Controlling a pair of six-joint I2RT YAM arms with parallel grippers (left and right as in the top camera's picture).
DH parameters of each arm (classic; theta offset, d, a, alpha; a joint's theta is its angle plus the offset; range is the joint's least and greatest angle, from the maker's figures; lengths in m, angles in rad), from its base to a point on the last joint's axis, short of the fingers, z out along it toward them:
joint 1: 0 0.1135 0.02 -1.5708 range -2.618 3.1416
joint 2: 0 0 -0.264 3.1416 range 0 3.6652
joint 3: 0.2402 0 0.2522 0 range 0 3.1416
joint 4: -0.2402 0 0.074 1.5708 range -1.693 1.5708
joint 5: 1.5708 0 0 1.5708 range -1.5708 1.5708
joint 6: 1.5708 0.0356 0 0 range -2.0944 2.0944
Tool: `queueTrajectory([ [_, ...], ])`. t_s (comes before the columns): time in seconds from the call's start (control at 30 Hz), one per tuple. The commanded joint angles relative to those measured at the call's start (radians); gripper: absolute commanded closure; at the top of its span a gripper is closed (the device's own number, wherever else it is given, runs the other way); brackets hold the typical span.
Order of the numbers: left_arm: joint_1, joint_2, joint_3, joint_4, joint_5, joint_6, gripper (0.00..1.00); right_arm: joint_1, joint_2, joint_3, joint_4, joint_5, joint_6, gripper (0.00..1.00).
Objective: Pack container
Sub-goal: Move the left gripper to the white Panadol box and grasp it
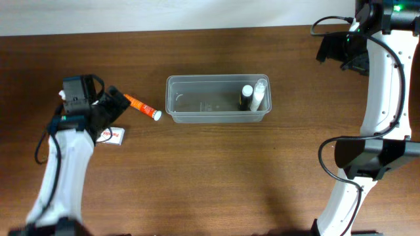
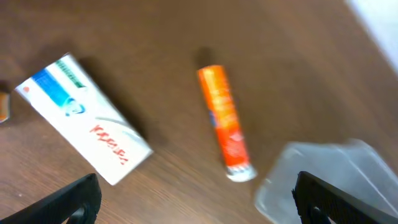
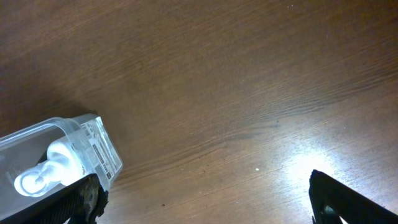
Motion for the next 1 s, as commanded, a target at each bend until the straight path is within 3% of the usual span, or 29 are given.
queueTrajectory([
  [0.0, 0.052, 0.109, 0.073, -0.04, -0.011, -0.06, 0.01, -0.001, -0.023, 0.011, -0.003, -0.002, -0.003, 0.02],
  [0.37, 0.17, 0.327, 0.129, -0.092, 0.057, -0.073, 0.01, -0.001, -0.023, 0.011, -0.003, -0.002, -0.003, 0.02],
  [0.97, 0.174, 0.465, 0.129, -0.101, 0.049, -0.064, 0.02, -0.001, -0.023, 0.011, -0.003, -0.002, -0.003, 0.02],
])
